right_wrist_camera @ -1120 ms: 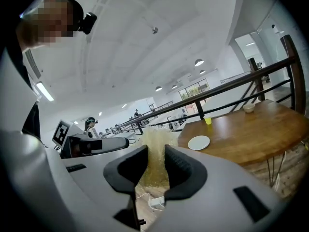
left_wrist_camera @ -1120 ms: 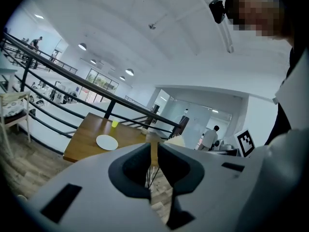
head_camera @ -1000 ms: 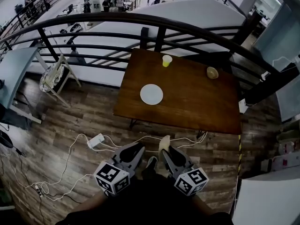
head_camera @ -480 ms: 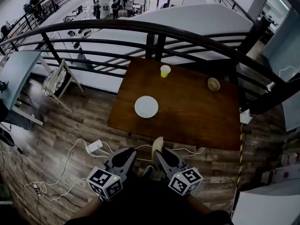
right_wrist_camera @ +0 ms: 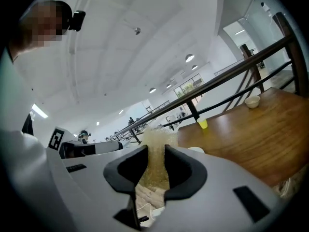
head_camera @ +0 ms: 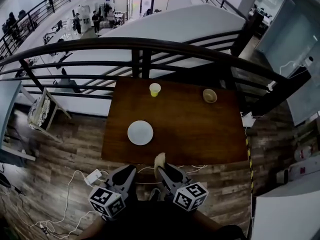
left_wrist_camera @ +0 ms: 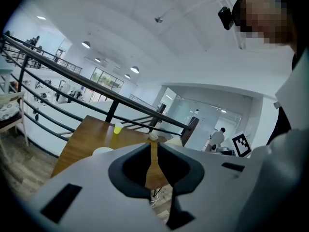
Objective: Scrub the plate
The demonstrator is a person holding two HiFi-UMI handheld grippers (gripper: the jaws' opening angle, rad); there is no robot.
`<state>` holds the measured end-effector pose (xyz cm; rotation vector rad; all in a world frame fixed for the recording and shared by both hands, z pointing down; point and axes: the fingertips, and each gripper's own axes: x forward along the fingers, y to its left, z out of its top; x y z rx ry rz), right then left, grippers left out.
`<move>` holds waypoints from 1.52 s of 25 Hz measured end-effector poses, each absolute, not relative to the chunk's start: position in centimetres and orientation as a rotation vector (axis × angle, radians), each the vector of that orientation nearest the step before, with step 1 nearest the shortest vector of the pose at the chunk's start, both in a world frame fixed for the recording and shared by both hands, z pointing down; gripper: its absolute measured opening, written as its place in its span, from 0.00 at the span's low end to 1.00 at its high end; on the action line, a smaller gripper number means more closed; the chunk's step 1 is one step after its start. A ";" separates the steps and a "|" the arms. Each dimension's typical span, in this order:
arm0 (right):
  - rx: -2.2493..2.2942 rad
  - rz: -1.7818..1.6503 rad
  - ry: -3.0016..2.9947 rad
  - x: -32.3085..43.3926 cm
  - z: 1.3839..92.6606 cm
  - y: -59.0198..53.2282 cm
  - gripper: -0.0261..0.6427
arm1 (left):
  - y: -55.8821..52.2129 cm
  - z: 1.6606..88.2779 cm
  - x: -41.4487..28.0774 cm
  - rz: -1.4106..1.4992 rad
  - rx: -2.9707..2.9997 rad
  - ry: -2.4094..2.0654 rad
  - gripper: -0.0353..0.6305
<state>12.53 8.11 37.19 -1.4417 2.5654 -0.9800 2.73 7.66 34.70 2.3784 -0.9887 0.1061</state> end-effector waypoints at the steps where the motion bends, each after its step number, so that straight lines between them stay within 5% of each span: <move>1: -1.464 -0.981 2.545 12.4 37.0 7.1 0.22 | 6.5 34.4 2.6 0.112 2.394 -0.972 0.13; 25: -1.632 -1.243 2.315 6.6 43.2 -13.4 0.22 | -17.6 41.2 -8.2 0.190 2.304 -0.894 0.13; 38: -1.661 -1.367 2.396 7.5 53.3 -19.8 0.22 | -24.1 51.7 -3.9 0.283 2.165 -0.777 0.13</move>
